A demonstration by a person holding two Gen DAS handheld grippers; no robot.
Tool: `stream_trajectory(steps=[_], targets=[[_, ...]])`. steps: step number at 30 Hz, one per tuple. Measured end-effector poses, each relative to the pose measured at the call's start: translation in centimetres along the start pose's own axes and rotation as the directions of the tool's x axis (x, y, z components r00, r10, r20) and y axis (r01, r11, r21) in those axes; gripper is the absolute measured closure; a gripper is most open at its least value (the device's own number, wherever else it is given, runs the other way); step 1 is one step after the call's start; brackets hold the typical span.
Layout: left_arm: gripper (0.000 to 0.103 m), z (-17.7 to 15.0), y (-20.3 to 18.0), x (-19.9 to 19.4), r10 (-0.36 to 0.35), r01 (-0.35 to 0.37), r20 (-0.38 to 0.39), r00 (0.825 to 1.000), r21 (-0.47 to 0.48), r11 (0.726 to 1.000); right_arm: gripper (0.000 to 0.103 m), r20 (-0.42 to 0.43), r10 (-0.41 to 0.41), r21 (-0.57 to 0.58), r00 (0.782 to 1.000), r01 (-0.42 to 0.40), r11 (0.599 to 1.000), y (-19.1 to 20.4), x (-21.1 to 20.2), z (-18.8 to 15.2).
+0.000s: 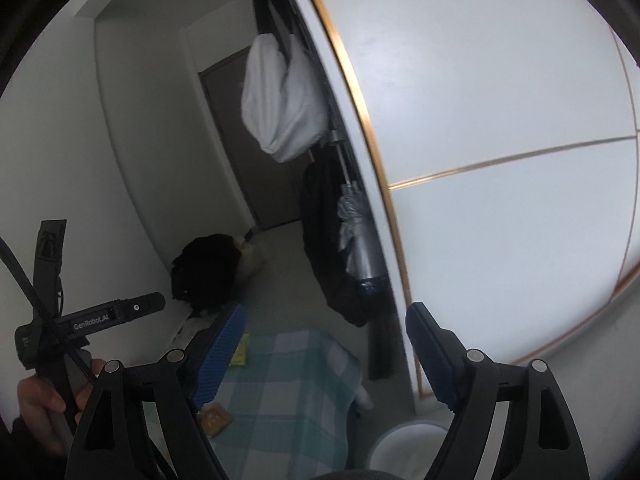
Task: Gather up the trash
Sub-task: 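Move both tools back from the bin to above the table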
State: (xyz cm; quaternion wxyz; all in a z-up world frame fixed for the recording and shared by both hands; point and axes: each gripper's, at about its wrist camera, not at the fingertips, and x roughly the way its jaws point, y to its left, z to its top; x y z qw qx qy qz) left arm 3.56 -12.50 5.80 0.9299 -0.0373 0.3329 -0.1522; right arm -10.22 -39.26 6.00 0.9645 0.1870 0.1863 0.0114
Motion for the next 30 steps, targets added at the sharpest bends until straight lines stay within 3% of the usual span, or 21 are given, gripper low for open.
stream_trajectory(steps=[4, 8, 13, 19, 23, 30], targets=[[0.006, -0.6, 3.1, -2.4, 0.047, -0.044, 0.057, 0.997, -0.044, 0.998, 0.011, 0.019, 0.081, -0.038, 0.997, -0.080, 0.996, 4.7, 0.1, -0.2], [0.005, -1.5, 6.1, -3.7, 0.100, -0.095, 0.084, 0.991, -0.064, 0.993, 0.008, 0.000, 0.144, -0.086, 0.990, -0.143, 0.986, 9.3, 1.1, -1.4], [0.004, -3.1, 10.0, -4.4, 0.142, -0.132, 0.102, 0.985, -0.103, 0.986, 0.004, -0.032, 0.156, -0.170, 0.987, -0.159, 0.972, 13.4, 3.3, -4.4], [0.004, -5.3, 14.6, -3.6, 0.134, -0.121, 0.057, 0.989, -0.189, 0.975, 0.004, -0.102, 0.190, -0.246, 0.976, -0.210, 0.946, 17.0, 6.0, -8.4], [0.004, -7.5, 16.8, -2.5, 0.197, -0.185, 0.030, 0.980, -0.230, 0.955, 0.004, -0.124, 0.191, -0.260, 0.974, -0.218, 0.941, 18.4, 7.3, -10.4], [0.004, -11.1, 19.6, -0.2, 0.144, -0.154, -0.056, 0.988, -0.276, 0.949, 0.004, -0.163, 0.189, -0.312, 0.968, -0.232, 0.921, 20.0, 9.6, -13.2]])
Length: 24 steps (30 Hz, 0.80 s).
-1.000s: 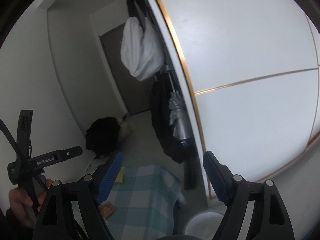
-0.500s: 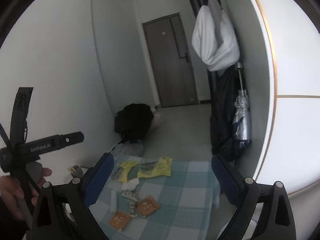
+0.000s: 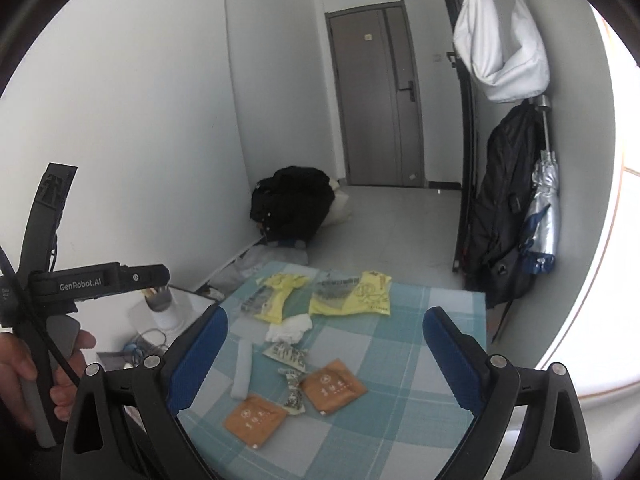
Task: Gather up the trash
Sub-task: 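Move both tools back from the bin to above the table, then lower the left gripper onto the orange sachet and close it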
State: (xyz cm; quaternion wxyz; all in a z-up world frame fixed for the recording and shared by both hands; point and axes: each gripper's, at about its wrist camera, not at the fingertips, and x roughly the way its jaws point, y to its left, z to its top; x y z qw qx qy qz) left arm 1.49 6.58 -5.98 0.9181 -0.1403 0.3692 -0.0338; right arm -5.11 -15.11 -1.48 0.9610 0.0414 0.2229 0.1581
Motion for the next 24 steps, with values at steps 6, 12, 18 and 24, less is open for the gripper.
stream_trajectory(steps=[6, 12, 18, 24], targets=[[0.004, -2.6, 0.0, 2.9, -0.010, 0.015, -0.111, 0.994, 0.038, 0.999, 0.004, -0.054, 0.019, -0.042, 0.998, -0.021, 0.999, 0.7, 1.6, -0.5], [0.004, -5.3, -0.5, 5.7, -0.002, 0.025, -0.263, 0.965, 0.084, 0.996, 0.004, -0.084, 0.012, -0.018, 0.996, -0.013, 1.000, -0.2, 2.2, -1.0], [0.004, -7.1, -1.3, 7.0, 0.021, 0.029, -0.340, 0.940, 0.140, 0.990, 0.004, -0.110, 0.005, 0.013, 0.994, -0.004, 1.000, -1.5, 2.2, -2.5], [0.004, -8.0, -1.6, 8.0, 0.061, 0.003, -0.381, 0.923, 0.165, 0.986, 0.004, -0.157, -0.005, 0.045, 0.988, 0.012, 0.999, -3.1, 2.1, -4.1]])
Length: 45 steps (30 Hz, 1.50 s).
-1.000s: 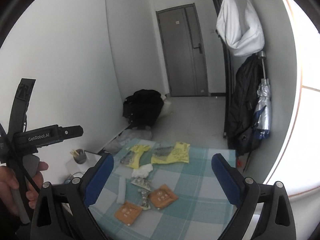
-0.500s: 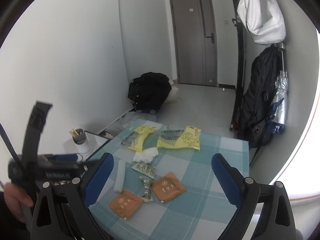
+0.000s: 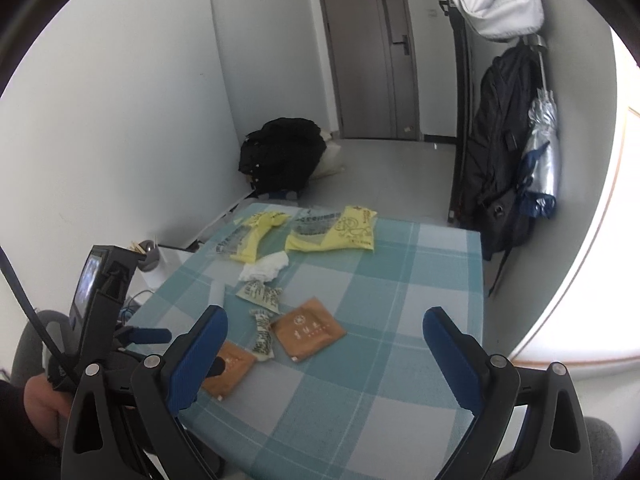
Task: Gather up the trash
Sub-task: 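Lower the left gripper onto the orange sachet and close it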
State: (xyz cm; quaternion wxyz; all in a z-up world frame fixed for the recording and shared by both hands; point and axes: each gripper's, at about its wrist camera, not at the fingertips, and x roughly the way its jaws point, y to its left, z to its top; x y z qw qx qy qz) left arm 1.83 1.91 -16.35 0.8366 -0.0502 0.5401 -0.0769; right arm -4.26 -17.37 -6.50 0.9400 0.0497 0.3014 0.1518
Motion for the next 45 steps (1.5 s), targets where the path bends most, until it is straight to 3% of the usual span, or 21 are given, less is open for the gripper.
stream_trajectory(steps=[16, 21, 23, 25, 30, 32, 41, 45], targets=[[0.010, -1.9, -2.4, 0.4, 0.109, -0.112, 0.026, 0.994, 0.135, 0.985, 0.004, 0.024, 0.031, 0.117, 0.999, -0.033, 0.993, -2.6, -0.7, -1.3], [0.022, -2.3, -2.4, 0.0, 0.096, -0.100, 0.037, 0.995, 0.141, 0.985, 0.004, 0.030, 0.032, 0.121, 0.999, -0.036, 0.992, -2.8, -1.0, -1.5], [0.034, -1.9, -3.0, 0.2, 0.091, -0.096, 0.042, 0.995, 0.143, 0.985, 0.004, 0.029, 0.032, 0.123, 0.999, -0.035, 0.992, -2.8, -1.1, -1.6], [0.044, -1.9, -3.4, 0.0, 0.080, -0.087, 0.050, 0.996, 0.156, 0.984, 0.004, 0.029, 0.030, 0.122, 0.999, -0.033, 0.992, -2.8, -1.2, -1.6], [0.045, -1.5, -3.6, 0.3, 0.047, -0.052, 0.041, 0.998, 0.140, 0.989, 0.004, 0.033, 0.024, 0.119, 0.999, -0.027, 0.992, -2.7, -1.1, -1.7], [0.063, -1.3, -3.2, 0.2, 0.048, -0.053, 0.046, 0.998, 0.123, 0.991, 0.004, 0.029, 0.021, 0.120, 0.999, -0.024, 0.992, -2.6, -1.0, -1.6], [0.074, -1.1, -2.0, 0.2, -0.061, 0.059, 0.027, 0.998, 0.045, 0.997, 0.004, 0.021, 0.011, 0.124, 1.000, -0.014, 0.992, -2.6, -0.8, -1.7], [0.077, -1.0, -1.1, 0.2, -0.184, 0.184, 0.002, 0.983, -0.008, 0.983, 0.004, 0.018, 0.009, 0.124, 1.000, -0.011, 0.992, -2.5, -0.7, -1.8]])
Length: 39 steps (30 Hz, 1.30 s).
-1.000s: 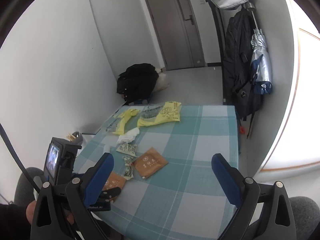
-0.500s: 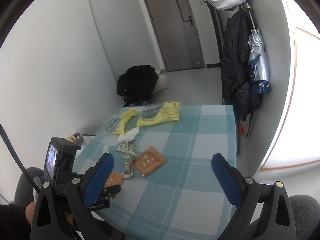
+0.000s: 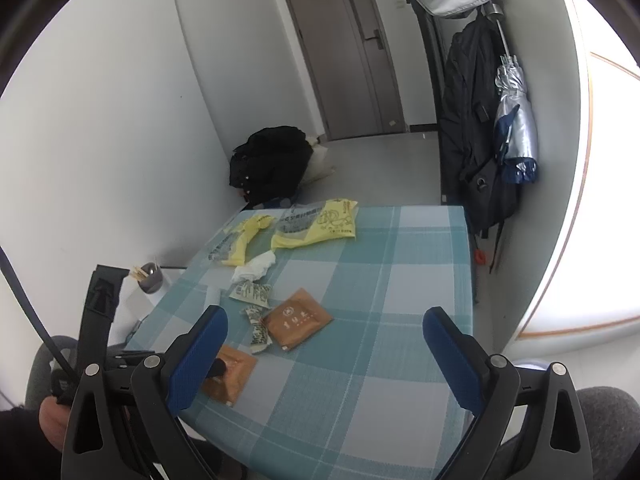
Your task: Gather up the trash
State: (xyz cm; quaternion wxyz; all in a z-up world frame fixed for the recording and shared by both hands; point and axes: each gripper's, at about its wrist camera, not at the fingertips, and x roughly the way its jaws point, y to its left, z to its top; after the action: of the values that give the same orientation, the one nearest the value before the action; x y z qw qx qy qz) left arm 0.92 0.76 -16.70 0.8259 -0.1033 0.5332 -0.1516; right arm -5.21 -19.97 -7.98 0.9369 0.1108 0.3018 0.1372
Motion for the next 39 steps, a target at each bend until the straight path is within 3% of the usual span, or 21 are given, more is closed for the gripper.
stream_trajectory(steps=[7, 9, 10, 11, 13, 19, 22, 28, 30, 34, 39], targets=[[0.077, -0.2, 0.7, 0.0, -0.027, 0.027, -0.019, 0.999, -0.040, 0.999, 0.004, 0.001, 0.011, 0.030, 1.000, -0.011, 1.000, -0.3, 0.1, 0.1], [0.073, -0.3, 0.5, -0.1, -0.026, 0.025, -0.019, 0.999, -0.035, 0.999, 0.004, 0.004, 0.014, 0.030, 1.000, -0.014, 0.999, -0.4, 0.0, 0.1], [0.056, -0.3, 0.4, -0.2, -0.037, 0.036, -0.015, 0.999, -0.029, 0.999, 0.004, 0.005, 0.014, 0.030, 1.000, -0.014, 0.999, -0.4, 0.0, 0.1], [0.028, -0.3, 0.2, -0.2, -0.035, 0.035, -0.009, 0.999, -0.025, 0.999, 0.004, 0.006, 0.015, 0.034, 1.000, -0.015, 0.999, -0.5, -0.1, 0.1], [0.018, -0.3, -0.2, -0.2, -0.010, 0.010, 0.015, 1.000, -0.008, 1.000, 0.004, 0.006, 0.021, 0.046, 1.000, -0.021, 0.999, -0.7, -0.1, 0.1], [0.018, -0.6, -2.9, 1.8, 0.144, -0.139, -0.019, 0.989, 0.154, 0.978, 0.004, 0.012, 0.038, 0.079, 0.999, -0.038, 0.996, -1.3, -0.4, 0.2], [0.017, -0.7, -4.5, 2.9, 0.245, -0.233, -0.017, 0.969, 0.249, 0.940, 0.004, 0.012, 0.044, 0.090, 0.999, -0.045, 0.995, -1.5, -0.4, 0.2], [0.017, -0.3, -4.8, 3.2, 0.229, -0.209, -0.043, 0.973, 0.276, 0.938, 0.004, 0.004, 0.069, 0.105, 0.998, -0.069, 0.992, -1.8, -0.5, 0.1], [0.022, -0.2, -4.7, 3.2, 0.238, -0.216, -0.050, 0.970, 0.277, 0.936, 0.004, 0.011, 0.070, 0.111, 0.998, -0.070, 0.991, -1.9, -0.6, 0.1], [0.042, 0.2, -4.0, 2.5, 0.250, -0.228, -0.065, 0.966, 0.239, 0.944, 0.004, 0.020, 0.079, 0.132, 0.997, -0.081, 0.988, -2.2, -0.7, 0.2], [0.054, -0.1, -3.9, 2.2, 0.252, -0.230, -0.076, 0.965, 0.228, 0.946, 0.004, 0.027, 0.098, 0.180, 0.995, -0.102, 0.978, -2.8, -0.8, 0.3]])
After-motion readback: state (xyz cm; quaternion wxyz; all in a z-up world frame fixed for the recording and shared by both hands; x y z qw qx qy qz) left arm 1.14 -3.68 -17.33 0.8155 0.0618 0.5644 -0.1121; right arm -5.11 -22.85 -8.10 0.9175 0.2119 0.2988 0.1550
